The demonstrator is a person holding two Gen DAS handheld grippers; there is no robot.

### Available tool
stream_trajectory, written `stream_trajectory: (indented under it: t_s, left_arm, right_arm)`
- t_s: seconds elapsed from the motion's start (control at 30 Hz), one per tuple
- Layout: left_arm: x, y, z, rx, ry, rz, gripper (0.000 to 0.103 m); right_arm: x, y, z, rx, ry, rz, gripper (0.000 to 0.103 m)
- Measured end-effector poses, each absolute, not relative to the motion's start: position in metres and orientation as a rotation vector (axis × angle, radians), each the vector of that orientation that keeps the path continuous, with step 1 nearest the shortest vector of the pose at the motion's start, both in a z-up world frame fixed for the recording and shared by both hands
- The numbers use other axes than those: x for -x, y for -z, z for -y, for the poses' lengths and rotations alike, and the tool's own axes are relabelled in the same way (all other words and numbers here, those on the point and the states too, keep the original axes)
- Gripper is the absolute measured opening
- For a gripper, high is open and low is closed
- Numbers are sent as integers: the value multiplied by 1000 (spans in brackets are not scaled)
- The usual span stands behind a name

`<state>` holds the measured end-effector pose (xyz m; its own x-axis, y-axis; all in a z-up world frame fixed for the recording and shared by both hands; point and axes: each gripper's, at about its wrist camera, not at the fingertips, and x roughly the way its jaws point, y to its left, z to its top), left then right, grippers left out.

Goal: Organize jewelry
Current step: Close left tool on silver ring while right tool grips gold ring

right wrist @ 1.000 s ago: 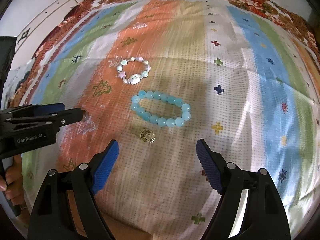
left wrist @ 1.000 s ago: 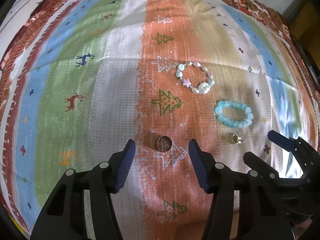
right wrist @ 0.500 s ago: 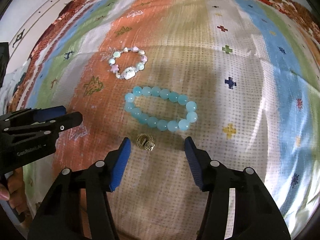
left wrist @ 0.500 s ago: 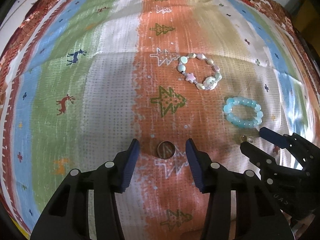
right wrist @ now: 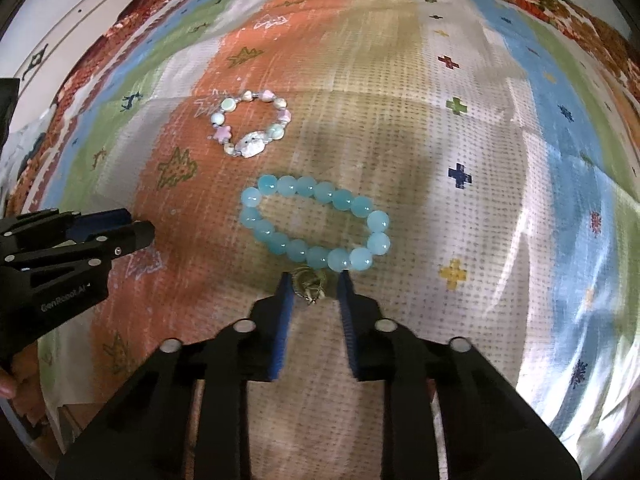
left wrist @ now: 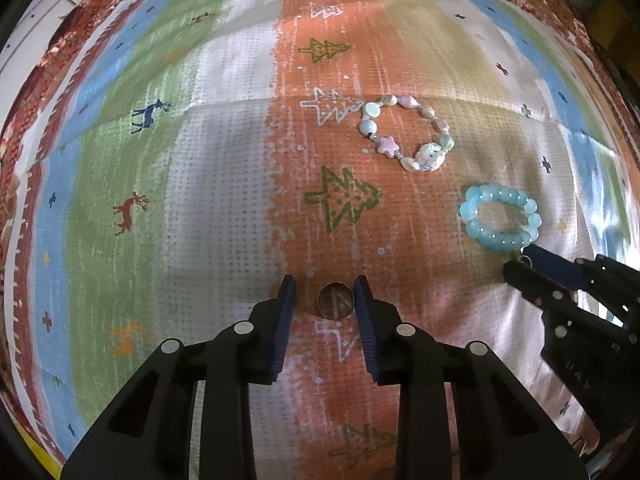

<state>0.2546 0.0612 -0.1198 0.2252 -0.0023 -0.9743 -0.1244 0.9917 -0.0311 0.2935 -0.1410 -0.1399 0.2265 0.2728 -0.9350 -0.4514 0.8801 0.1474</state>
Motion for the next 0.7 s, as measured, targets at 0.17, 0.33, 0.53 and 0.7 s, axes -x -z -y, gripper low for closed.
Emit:
stream_trajectory:
  t_s: [0.17, 0.33, 0.53, 0.7]
  left_arm:
    - [-254, 120, -69, 131, -98, -1339, 19]
    - [-249, 115, -74, 139, -82, -1319, 19]
    - [-243, 96, -80, 152, -70, -1282, 19]
    - [-233, 89, -68, 149, -64, -1271, 19]
  right_arm:
    - [-291, 140, 145, 154, -510, -1244, 16]
    - [-287, 137, 147, 141, -519, -1244, 16]
    - [-279, 128, 150, 153, -522, -1216, 15]
    - [-267, 115, 152, 164, -532, -1180, 15]
